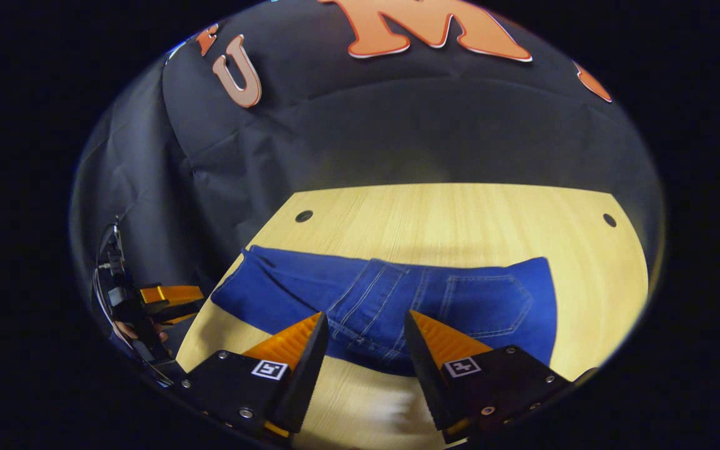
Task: Grasp the waist and the cuffs of the jeans and fold them to make the two legs overlap; first hold the waist and fold one-third of the jeans toward the cuffs, then hold the cuffs and fold the remaining one-third in the same direction to finish folding.
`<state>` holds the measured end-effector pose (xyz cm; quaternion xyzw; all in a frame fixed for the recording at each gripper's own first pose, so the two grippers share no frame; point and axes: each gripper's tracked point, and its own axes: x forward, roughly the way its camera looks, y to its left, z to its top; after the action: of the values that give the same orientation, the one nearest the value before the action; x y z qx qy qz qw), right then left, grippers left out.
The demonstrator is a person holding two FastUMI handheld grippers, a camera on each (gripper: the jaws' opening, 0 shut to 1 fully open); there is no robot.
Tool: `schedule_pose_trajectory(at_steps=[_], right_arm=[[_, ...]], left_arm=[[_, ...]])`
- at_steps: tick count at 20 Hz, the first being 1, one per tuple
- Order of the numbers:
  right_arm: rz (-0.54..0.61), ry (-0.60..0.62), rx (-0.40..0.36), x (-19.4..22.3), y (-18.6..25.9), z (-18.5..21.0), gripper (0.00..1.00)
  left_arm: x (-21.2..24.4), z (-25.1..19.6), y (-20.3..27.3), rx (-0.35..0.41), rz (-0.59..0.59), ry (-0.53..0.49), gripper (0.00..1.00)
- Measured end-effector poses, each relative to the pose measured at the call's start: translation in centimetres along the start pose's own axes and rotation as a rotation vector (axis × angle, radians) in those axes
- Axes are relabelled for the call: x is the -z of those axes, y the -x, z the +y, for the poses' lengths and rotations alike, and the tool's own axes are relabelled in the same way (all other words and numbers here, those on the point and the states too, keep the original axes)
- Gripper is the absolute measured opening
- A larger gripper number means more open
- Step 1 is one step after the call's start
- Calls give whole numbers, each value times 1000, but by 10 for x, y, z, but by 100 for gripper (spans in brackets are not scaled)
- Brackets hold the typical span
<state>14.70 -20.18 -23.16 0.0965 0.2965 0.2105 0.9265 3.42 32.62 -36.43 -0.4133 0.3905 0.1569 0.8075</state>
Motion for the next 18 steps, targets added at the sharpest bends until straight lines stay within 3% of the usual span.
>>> schedule_pose_trajectory(at_steps=[5,10,13,18], right_arm=[[-107,-10,85,-35,30,-38,86],[-180,-30,161,-59,61,-69,89],[-230,-42,208,-72,77,-86,90],[-280,-63,245,-87,98,-102,90]], left_arm=[[-2,22,-21,-15,30,111,98],[-6,39,-29,-5,38,199,98],[-17,43,-30,36,12,287,96],[-31,39,-44,93,-25,339,90]])
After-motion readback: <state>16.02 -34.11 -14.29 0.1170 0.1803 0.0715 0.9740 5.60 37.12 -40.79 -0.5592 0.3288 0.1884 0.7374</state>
